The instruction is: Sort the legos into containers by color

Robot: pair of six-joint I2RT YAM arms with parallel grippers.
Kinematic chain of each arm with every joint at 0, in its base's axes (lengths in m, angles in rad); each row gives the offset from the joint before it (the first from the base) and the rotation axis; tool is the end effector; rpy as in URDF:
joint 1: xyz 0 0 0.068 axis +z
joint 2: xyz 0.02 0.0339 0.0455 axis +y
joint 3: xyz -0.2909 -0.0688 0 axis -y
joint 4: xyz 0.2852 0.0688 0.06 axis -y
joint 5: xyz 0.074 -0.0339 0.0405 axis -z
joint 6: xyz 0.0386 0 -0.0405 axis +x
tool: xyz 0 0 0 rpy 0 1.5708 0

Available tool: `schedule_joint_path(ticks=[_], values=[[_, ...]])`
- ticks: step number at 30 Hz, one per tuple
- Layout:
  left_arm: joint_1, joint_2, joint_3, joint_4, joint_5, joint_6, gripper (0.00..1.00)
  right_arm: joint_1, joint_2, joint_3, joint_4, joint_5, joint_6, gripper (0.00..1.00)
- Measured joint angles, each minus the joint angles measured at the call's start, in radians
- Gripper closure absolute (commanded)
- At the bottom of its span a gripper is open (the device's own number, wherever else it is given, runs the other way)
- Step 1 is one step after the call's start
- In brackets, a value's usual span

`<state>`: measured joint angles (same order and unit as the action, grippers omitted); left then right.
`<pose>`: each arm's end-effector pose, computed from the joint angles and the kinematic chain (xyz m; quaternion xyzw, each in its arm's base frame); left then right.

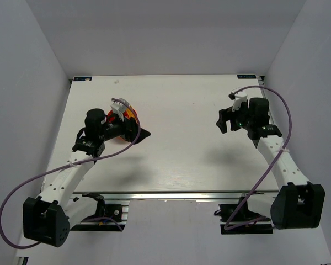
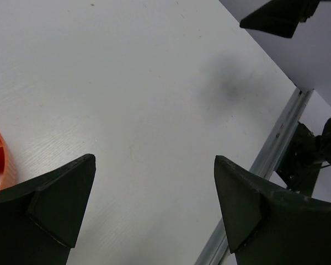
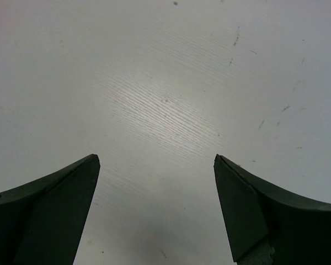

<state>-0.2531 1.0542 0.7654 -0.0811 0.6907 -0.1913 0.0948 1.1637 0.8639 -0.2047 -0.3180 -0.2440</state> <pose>0.2490 -0.0898 0.3052 0.2152 0.7701 -0.3896 0.4570 0.2894 0.0396 0.3002 -0.2227 0.8246 0.0986 0.5106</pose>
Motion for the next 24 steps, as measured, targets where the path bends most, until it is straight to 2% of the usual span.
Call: schedule_joint_path(ticks=[4,8,17,24], values=[[-0.005,-0.024,-0.020,0.024,0.016,-0.020,0.02,-0.026,0.081,0.117,-0.086,0.039,-0.003,0.11],[-0.005,-0.057,-0.020,0.022,-0.003,-0.007,0.02,-0.066,0.109,0.129,-0.101,0.056,0.001,0.11],[-0.005,-0.094,-0.053,0.043,-0.056,0.070,0.02,-0.082,-0.011,-0.039,-0.021,-0.023,0.112,0.11],[-0.005,-0.126,-0.133,0.079,-0.101,0.124,0.02,-0.082,-0.127,-0.126,0.093,-0.092,0.198,0.11]])
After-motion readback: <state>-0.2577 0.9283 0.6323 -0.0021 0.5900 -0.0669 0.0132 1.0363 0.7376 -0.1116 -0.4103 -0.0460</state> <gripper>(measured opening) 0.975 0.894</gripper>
